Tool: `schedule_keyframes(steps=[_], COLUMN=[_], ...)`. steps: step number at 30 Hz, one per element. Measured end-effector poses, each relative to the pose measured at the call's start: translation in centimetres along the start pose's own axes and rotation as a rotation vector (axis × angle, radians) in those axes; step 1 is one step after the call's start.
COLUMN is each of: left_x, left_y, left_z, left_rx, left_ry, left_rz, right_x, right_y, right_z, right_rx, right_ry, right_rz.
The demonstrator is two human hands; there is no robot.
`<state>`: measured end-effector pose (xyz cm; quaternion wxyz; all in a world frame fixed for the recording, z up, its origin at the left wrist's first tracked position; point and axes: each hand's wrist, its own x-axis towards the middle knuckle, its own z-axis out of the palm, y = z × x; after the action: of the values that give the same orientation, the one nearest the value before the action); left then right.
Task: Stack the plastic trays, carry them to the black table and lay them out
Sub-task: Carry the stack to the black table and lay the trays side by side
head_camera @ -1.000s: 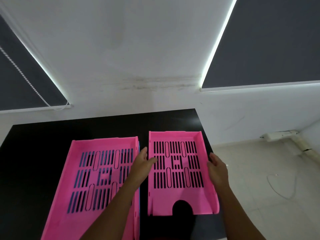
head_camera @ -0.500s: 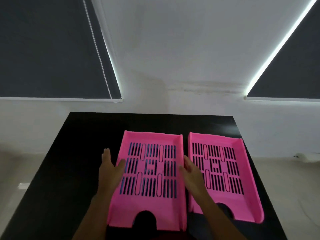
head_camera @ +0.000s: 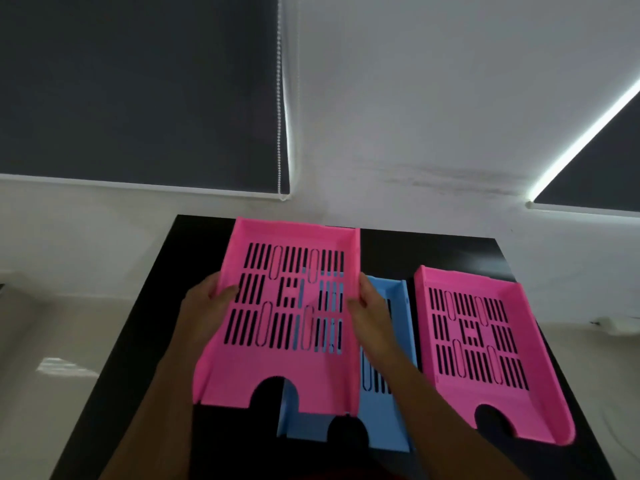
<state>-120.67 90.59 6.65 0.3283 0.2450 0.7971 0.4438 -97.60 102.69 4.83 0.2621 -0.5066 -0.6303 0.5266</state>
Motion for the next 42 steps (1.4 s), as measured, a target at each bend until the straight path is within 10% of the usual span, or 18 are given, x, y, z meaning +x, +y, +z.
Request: schedule_keyframes(steps=[7,23,28,36,42], left_x=[3.8,4.7,4.3,-1.4,-3.9], left_y=[-6.3,-11.6,-10.7,-6.7,-9.4], left_z=[-9.0,-6.8,-4.3,8.7,12.6], left_rx=[0.089,0.149,0.171,0.182,0.159], left_ry=[0.189,0.071,0.160,-0.284,-0.342], left_rz=[-0.077,-0.186,-0.098,0.040,0.084], right_x=[0.9,1.5,0.9,0.4,-1.9], right_y=[-1.1,1.9,0.0,7.4,13.0], right_z=[11.0,13.7,9.5,-5.0,-9.0], right_rx=[0.035,-0.109,-0.096,-0.369,-0.439], right_ry=[-0.259,-0.291,-0.117,0.470,0.150], right_rz=[0.124,0.262,0.119,0.109,0.294])
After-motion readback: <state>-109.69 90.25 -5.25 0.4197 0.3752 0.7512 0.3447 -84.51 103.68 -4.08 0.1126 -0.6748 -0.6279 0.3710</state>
